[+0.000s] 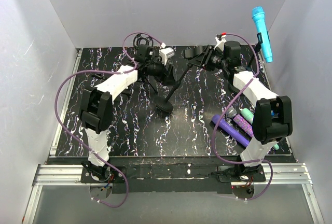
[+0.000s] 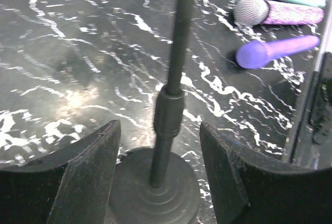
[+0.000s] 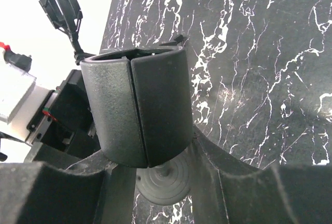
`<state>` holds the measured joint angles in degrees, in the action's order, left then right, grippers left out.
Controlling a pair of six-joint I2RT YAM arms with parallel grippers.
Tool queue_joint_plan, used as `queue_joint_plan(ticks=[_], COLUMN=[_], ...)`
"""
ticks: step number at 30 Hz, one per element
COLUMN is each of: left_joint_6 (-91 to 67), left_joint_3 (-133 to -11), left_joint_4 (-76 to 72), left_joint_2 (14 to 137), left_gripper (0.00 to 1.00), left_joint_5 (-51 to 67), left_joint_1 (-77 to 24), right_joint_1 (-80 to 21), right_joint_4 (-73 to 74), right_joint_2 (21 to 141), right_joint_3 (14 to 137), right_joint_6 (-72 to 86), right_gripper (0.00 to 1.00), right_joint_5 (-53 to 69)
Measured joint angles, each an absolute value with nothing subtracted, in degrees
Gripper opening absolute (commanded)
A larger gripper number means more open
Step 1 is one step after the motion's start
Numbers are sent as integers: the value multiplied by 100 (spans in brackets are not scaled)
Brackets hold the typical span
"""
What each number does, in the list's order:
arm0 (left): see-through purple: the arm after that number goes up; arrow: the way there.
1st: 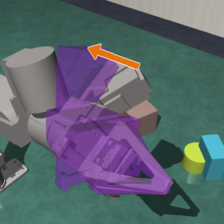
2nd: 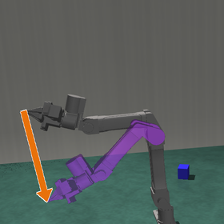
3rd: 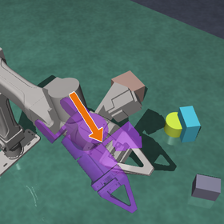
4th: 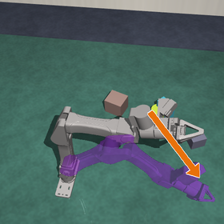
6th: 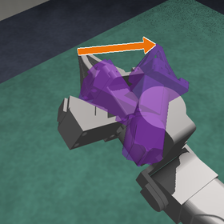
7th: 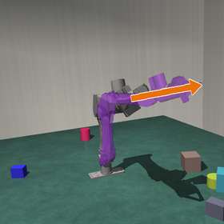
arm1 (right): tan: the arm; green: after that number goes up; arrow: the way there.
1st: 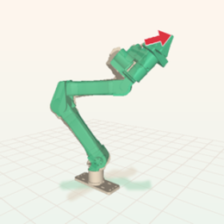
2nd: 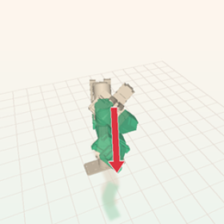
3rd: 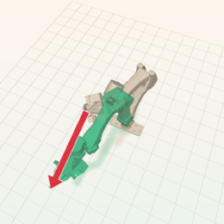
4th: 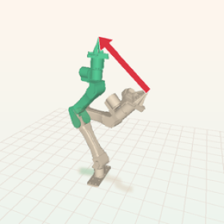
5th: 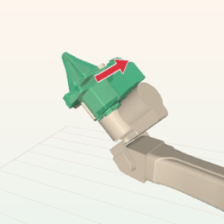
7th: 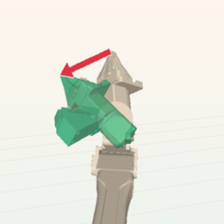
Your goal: Remove the microphone from the stand
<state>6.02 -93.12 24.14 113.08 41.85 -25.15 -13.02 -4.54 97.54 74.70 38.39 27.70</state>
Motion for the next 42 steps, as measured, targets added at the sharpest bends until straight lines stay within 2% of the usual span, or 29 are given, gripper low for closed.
queue_joint_plan(ticks=[5,11,17,18,20,21,25,28,33,36,37,39,40,42], left_joint_6=[530,600,733,749,753,753,718,558,226,-16,-130,-301,-318,-364], left_joint_3=[-9240,-9231,-9231,-9231,-9233,-9236,-9236,-9105,-8171,-8084,-8108,-8125,-8117,-8088], left_joint_4=[2300,2143,2139,2143,2145,2147,2132,1933,701,436,427,403,384,204], left_joint_2=[11404,11509,11605,11605,11605,11605,11594,11480,10864,10803,10807,10812,10812,10820], left_gripper=[56,34,28,25,5,0,0,0,0,0,5,43,55,67], left_joint_5=[4790,4803,4569,4534,4462,4421,4215,3439,563,-475,-692,-845,-810,-620], left_joint_1=[-2707,-2777,-2978,-3009,-3072,-3085,-3146,-3361,-4136,-4296,-4303,-4285,-4283,-4239], right_joint_1=[-1304,-1275,-1291,-1293,-1291,-1284,-1282,-1313,-1686,-2078,-2178,-2329,-2362,-2377], right_joint_4=[-617,-657,-611,-600,-585,-567,-451,3,1463,1857,1861,1796,1761,1636], right_joint_2=[9754,9749,9743,9743,9743,9741,9719,9688,9686,9677,9668,9655,9655,9653], right_joint_3=[7424,7382,7328,7328,7328,7328,7328,7446,8298,8753,8816,8849,8849,8818], right_joint_6=[3736,3704,3719,3712,3701,3701,3734,3905,4187,4152,4112,3990,3920,3691], right_gripper=[1,1,1,1,1,1,1,1,1,1,1,1,1,1], right_joint_5=[2952,3009,3063,3065,3057,3050,2884,2359,827,19,-158,-427,-486,-460])
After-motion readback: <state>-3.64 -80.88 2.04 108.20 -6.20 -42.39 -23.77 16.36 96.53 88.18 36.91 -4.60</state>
